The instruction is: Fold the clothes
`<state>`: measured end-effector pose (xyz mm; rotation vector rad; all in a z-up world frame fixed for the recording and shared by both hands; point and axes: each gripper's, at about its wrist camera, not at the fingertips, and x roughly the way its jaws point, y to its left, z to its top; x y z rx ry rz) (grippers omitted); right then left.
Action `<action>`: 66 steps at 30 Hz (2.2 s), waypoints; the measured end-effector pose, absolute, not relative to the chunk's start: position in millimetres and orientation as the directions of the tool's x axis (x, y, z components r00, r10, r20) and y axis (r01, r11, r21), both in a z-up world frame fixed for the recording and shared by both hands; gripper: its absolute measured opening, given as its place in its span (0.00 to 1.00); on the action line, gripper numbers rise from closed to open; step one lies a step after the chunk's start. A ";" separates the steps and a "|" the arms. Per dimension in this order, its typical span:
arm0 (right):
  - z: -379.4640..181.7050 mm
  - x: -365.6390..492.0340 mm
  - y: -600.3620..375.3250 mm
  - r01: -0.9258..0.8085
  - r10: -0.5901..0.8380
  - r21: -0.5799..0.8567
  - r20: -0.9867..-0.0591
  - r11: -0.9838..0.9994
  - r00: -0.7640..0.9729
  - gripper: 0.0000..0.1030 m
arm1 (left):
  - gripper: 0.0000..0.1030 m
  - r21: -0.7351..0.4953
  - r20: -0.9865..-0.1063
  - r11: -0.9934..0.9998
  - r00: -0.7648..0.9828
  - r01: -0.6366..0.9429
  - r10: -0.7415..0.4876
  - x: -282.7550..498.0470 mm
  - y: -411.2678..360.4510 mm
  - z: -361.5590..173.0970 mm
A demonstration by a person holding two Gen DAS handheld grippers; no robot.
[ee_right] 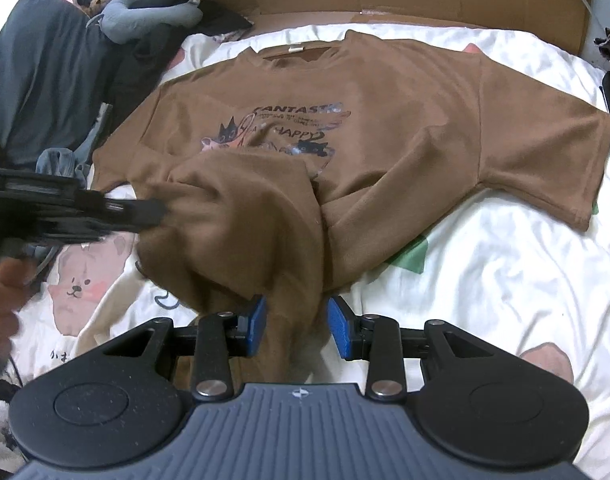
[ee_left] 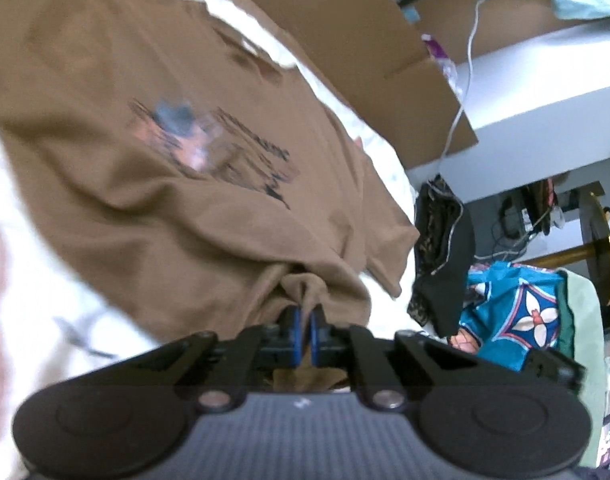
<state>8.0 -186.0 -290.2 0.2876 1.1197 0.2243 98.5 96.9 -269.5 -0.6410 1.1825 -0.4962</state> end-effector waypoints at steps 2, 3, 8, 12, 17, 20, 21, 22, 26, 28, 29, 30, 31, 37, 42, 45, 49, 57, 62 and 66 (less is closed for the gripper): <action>-291.2 6.1 -183.8 -0.032 0.323 0.341 -0.851 0.939 0.413 0.39 | 0.04 -0.670 -0.694 0.742 0.340 0.014 -0.634 89.1 120.1 -255.9; -291.8 5.1 -182.0 -0.035 0.325 0.341 -0.853 0.939 0.409 0.39 | 0.04 -0.661 -0.700 0.751 0.356 0.005 -0.619 84.4 132.2 -249.8; -294.3 1.0 -175.8 -0.043 0.325 0.336 -0.861 0.941 0.391 0.40 | 0.04 -0.605 -0.725 0.794 0.453 -0.060 -0.519 69.8 192.5 -221.6; -298.2 -1.6 -169.6 -0.049 0.328 0.334 -0.870 0.941 0.369 0.41 | 0.04 -0.574 -0.732 0.811 0.516 -0.116 -0.445 70.4 234.7 -205.4; -304.3 -2.7 -159.0 -0.065 0.337 0.336 -0.879 0.940 0.337 0.41 | 0.00 -0.539 -0.735 0.828 0.565 -0.152 -0.375 80.2 268.1 -194.5; -310.6 -2.4 -151.8 -0.071 0.343 0.339 -0.884 0.938 0.319 0.41 | 0.00 -0.527 -0.728 0.833 0.595 -0.168 -0.340 90.9 282.4 -192.1; -313.2 -1.9 -149.7 -0.070 0.345 0.340 -0.885 0.938 0.312 0.41 | 0.00 -0.526 -0.725 0.833 0.604 -0.174 -0.331 95.0 287.4 -192.1; -315.9 -1.1 -148.0 -0.067 0.346 0.343 -0.887 0.937 0.305 0.41 | 0.00 -0.524 -0.724 0.833 0.608 -0.178 -0.325 99.2 291.3 -192.9; -327.9 0.8 -142.4 -0.043 0.363 0.366 -0.891 0.930 0.273 0.42 | 0.00 -0.504 -0.738 0.845 0.597 -0.180 -0.314 114.4 297.3 -201.2; -333.8 3.1 -139.9 -0.026 0.376 0.383 -0.889 0.923 0.259 0.43 | 0.00 -0.497 -0.744 0.848 0.592 -0.181 -0.310 117.9 297.6 -207.2; -336.6 4.8 -138.5 -0.015 0.383 0.392 -0.888 0.920 0.254 0.44 | 0.00 -0.494 -0.747 0.849 0.590 -0.186 -0.306 119.8 299.0 -210.5; -339.5 6.5 -137.0 -0.005 0.389 0.400 -0.887 0.916 0.248 0.45 | 0.00 -0.491 -0.752 0.850 0.587 -0.193 -0.301 122.1 300.7 -214.3; -342.4 8.3 -135.6 0.006 0.395 0.409 -0.886 0.913 0.243 0.46 | 0.00 -0.483 -0.759 0.851 0.581 -0.203 -0.292 124.8 302.2 -218.7; -360.4 20.5 -122.4 0.075 0.433 0.455 -0.878 0.888 0.203 0.56 | 0.04 -0.393 -0.822 0.890 0.522 -0.230 -0.228 132.0 306.2 -239.2; -374.9 30.9 -114.6 0.138 0.448 0.472 -0.877 0.871 0.173 0.56 | 0.19 -0.379 -0.839 0.903 0.486 -0.200 -0.245 112.7 300.7 -241.7; -376.9 39.3 -112.0 0.159 0.460 0.487 -0.869 0.859 0.181 0.56 | 0.24 -0.404 -0.853 0.899 0.424 -0.171 -0.303 95.1 286.5 -251.9; -378.1 49.3 -115.7 0.209 0.474 0.511 -0.857 0.834 0.202 0.41 | 0.30 -0.455 -0.852 0.883 0.346 -0.120 -0.392 71.4 256.0 -270.6; -366.1 60.7 -116.4 0.217 0.467 0.518 -0.849 0.827 0.248 0.00 | 0.48 -0.485 -0.851 0.875 0.236 -0.007 -0.470 49.5 193.9 -294.2; -342.7 74.5 -117.4 0.182 0.471 0.539 -0.824 0.822 0.315 0.00 | 0.59 -0.510 -0.846 0.860 0.179 0.001 -0.502 41.7 171.6 -306.5; -331.5 85.4 -117.3 0.160 0.472 0.548 -0.809 0.821 0.350 0.00 | 0.73 -0.524 -0.847 0.852 0.109 -0.003 -0.520 30.7 150.8 -322.1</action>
